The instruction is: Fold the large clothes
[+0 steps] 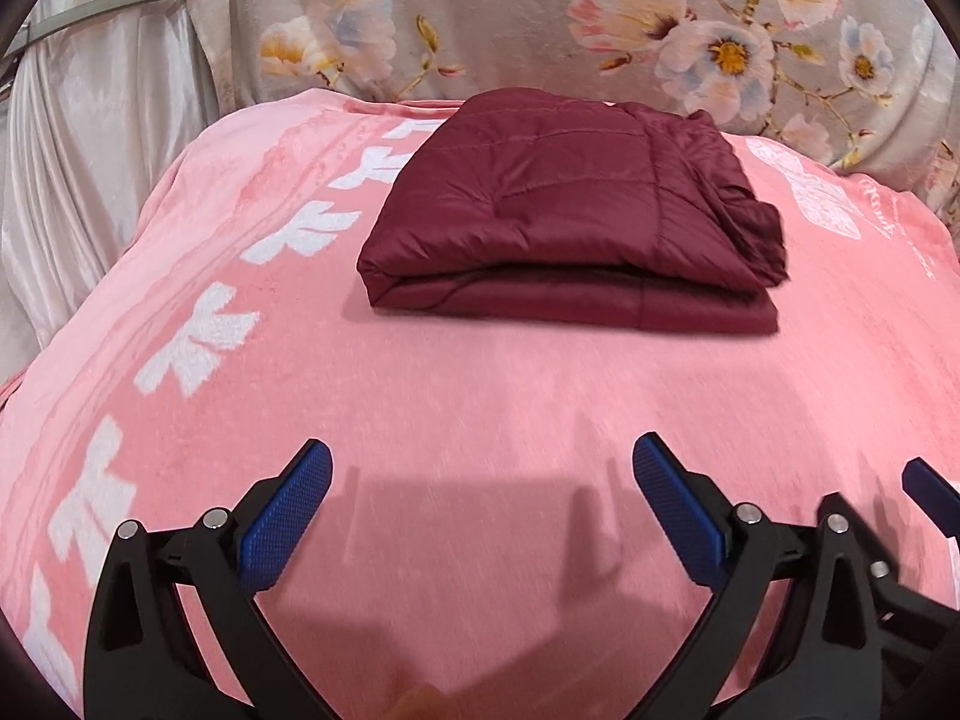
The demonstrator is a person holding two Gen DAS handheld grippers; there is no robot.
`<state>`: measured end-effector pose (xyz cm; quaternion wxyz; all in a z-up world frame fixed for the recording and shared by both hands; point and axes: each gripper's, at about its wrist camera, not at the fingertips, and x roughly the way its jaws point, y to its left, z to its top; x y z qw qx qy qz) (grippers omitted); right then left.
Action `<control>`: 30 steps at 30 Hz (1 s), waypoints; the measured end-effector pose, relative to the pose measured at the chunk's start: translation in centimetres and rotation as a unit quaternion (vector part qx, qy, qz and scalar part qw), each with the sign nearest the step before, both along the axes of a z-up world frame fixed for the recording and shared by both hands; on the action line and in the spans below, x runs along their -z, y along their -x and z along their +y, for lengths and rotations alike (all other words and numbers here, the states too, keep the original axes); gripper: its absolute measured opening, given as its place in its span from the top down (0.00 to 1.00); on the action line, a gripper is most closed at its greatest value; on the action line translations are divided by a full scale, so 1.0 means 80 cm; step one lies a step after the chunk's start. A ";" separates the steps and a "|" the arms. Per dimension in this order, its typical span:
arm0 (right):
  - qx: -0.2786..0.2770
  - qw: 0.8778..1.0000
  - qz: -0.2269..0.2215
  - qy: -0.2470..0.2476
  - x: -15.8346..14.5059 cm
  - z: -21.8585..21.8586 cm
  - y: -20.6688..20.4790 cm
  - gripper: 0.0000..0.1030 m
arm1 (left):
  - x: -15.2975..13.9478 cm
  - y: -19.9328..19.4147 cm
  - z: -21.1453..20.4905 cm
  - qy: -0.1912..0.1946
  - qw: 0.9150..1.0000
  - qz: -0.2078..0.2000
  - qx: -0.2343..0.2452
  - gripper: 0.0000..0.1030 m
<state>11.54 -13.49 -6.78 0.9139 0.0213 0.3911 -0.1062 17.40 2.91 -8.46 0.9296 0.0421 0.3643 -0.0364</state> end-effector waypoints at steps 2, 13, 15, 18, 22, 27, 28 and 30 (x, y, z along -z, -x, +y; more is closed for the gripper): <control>-0.001 1.000 -0.006 0.017 -0.001 0.008 0.006 0.28 | 0.000 0.010 -0.002 0.000 1.000 -0.003 0.004 0.05; 0.010 0.999 -0.023 0.021 -0.005 0.003 0.014 0.25 | -0.005 0.024 0.007 0.014 1.000 -0.018 -0.013 0.05; 0.012 0.999 -0.029 0.016 -0.006 0.001 0.017 0.25 | -0.004 0.024 0.006 0.008 1.000 -0.016 -0.017 0.05; 0.013 0.999 -0.032 0.012 -0.006 -0.001 0.018 0.25 | -0.002 0.023 -0.003 -0.012 1.000 -0.013 -0.011 0.05; 0.012 1.000 -0.021 0.001 -0.002 -0.007 0.014 0.25 | -0.001 0.023 -0.006 -0.018 1.000 -0.013 -0.011 0.05; 0.014 1.000 -0.021 0.003 -0.001 -0.006 0.015 0.25 | -0.001 0.024 -0.006 -0.020 1.000 -0.015 -0.013 0.05; 0.014 1.000 -0.021 0.003 -0.001 -0.007 0.015 0.25 | -0.001 0.024 -0.006 -0.020 1.000 -0.015 -0.013 0.05; 0.014 1.000 -0.021 0.004 -0.001 -0.006 0.015 0.25 | -0.001 0.024 -0.006 -0.022 1.000 -0.016 -0.013 0.05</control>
